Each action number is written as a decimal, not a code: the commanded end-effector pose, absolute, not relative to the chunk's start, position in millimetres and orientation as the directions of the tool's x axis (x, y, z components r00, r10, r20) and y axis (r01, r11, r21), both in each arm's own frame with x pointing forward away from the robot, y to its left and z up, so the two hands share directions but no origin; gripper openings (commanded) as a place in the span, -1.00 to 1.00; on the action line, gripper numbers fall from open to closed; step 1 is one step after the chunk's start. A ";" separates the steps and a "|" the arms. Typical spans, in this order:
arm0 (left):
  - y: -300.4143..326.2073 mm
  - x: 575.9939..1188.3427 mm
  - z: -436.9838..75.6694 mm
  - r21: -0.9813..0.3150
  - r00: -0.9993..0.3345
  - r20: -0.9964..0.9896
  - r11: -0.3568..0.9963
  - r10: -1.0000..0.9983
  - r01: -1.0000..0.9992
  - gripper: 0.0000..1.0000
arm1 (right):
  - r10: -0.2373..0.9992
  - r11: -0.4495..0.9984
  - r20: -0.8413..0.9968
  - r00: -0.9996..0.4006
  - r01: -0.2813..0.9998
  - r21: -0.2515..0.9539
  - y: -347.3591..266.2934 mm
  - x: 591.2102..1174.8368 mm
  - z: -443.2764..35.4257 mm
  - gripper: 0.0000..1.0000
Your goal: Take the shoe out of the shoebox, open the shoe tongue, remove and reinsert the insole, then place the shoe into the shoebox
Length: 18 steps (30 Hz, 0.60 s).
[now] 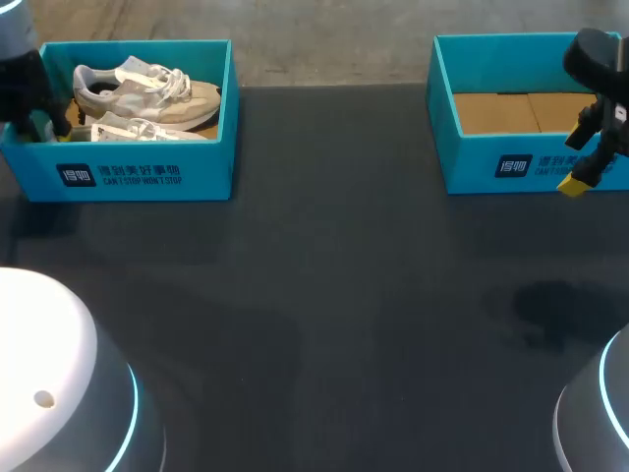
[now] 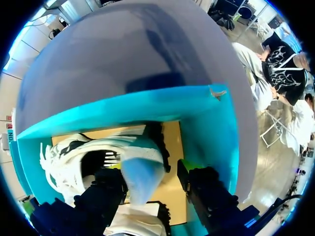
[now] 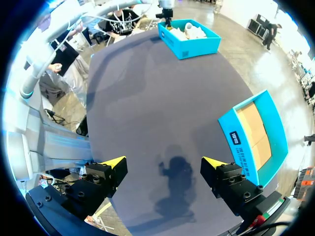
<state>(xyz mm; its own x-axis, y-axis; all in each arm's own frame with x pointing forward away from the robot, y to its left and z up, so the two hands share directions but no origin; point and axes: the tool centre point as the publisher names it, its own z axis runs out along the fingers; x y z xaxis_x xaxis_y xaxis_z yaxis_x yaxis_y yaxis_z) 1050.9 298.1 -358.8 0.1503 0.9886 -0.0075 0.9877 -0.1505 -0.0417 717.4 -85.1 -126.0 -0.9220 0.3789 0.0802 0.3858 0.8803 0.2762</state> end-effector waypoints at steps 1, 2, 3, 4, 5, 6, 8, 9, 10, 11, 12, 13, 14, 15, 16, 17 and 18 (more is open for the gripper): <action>296.5 1050.7 -366.8 -0.033 0.152 0.003 -0.152 0.988 0.988 0.07 | 0.380 0.881 0.084 -0.921 0.388 0.271 -83.8 719.5 -125.8 1.00; 296.4 1050.5 -368.1 -0.029 0.152 0.006 -0.151 0.988 0.988 0.06 | 0.380 0.881 0.084 -0.921 0.388 0.271 -83.8 719.5 -125.8 1.00; 296.5 1050.3 -369.4 -0.028 0.151 0.007 -0.150 0.989 0.988 0.07 | 0.380 0.881 0.084 -0.921 0.388 0.271 -83.8 719.5 -125.8 1.00; 296.7 1049.9 -370.8 -0.027 0.151 0.006 -0.151 0.989 0.988 0.05 | 0.380 0.881 0.084 -0.921 0.388 0.271 -83.8 719.5 -125.8 1.00; 297.1 1049.8 -373.0 -0.025 0.151 0.008 -0.151 0.989 0.988 0.03 | 0.380 0.881 0.084 -0.921 0.388 0.271 -83.8 719.5 -125.8 1.00; 297.3 1049.9 -374.9 -0.025 0.150 0.011 -0.150 0.989 0.988 0.01 | 0.380 0.881 0.084 -0.921 0.388 0.271 -83.8 719.5 -125.8 1.00; 297.6 1049.7 -377.2 -0.026 0.149 0.011 -0.149 0.989 0.989 -0.02 | 0.380 0.881 0.084 -0.921 0.388 0.271 -83.8 719.5 -125.8 1.00; 297.9 1049.5 -378.2 -0.026 0.149 0.011 -0.148 0.989 0.989 -0.04 | 0.380 0.881 0.084 -0.921 0.388 0.271 -83.8 719.5 -125.8 1.00; 298.1 1049.3 -378.9 -0.028 0.147 0.011 -0.147 0.989 0.989 -0.06 | 0.380 0.881 0.084 -0.921 0.388 0.271 -83.8 719.5 -125.8 1.00; 298.4 1049.1 -379.5 -0.030 0.147 0.011 -0.147 0.989 0.989 -0.13 | 0.380 0.881 0.084 -0.921 0.388 0.271 -83.8 719.5 -125.8 1.00; 298.7 1048.6 -380.0 -0.030 0.147 0.011 -0.147 0.989 0.989 -0.16 | 0.380 0.881 0.084 -0.921 0.388 0.271 -83.8 719.5 -125.8 1.00; 299.0 1048.1 -380.5 -0.032 0.149 0.012 -0.149 0.989 0.988 -0.22 | 0.380 0.881 0.084 -0.921 0.388 0.271 -83.8 719.5 -125.8 1.00; 299.2 1047.7 -381.1 -0.033 0.151 0.013 -0.151 0.988 0.988 -0.31 | 0.380 0.881 0.084 -0.921 0.388 0.271 -83.8 719.5 -125.8 1.00; 299.5 1047.4 -381.4 -0.035 0.155 0.016 -0.154 0.988 0.987 -0.36 | 0.380 0.881 0.084 -0.921 0.388 0.271 -83.8 719.5 -125.8 1.00; 299.8 1047.2 -381.6 -0.038 0.160 0.020 -0.159 0.987 0.986 -0.40 | 0.380 0.881 0.084 -0.921 0.388 0.271 -83.8 719.5 -125.8 1.00; 300.0 1046.9 -381.9 -0.041 0.164 0.023 -0.163 0.986 0.986 -0.62 | 0.380 0.881 0.084 -0.921 0.388 0.271 -83.8 719.5 -125.8 1.00; 300.2 1046.8 -381.9 -0.040 0.165 0.026 -0.164 0.986 0.986 -0.68 | 0.380 0.881 0.084 -0.921 0.388 0.271 -83.8 719.5 -125.8 1.00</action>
<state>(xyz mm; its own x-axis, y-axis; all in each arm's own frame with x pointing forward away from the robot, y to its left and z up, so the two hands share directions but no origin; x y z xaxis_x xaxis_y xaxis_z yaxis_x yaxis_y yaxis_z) 1047.1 302.6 -381.1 0.1626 0.9864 0.0249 0.9862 -0.1616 -0.0370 717.4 -85.1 -126.0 -0.9220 0.3789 0.0802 0.3858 0.8803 0.2762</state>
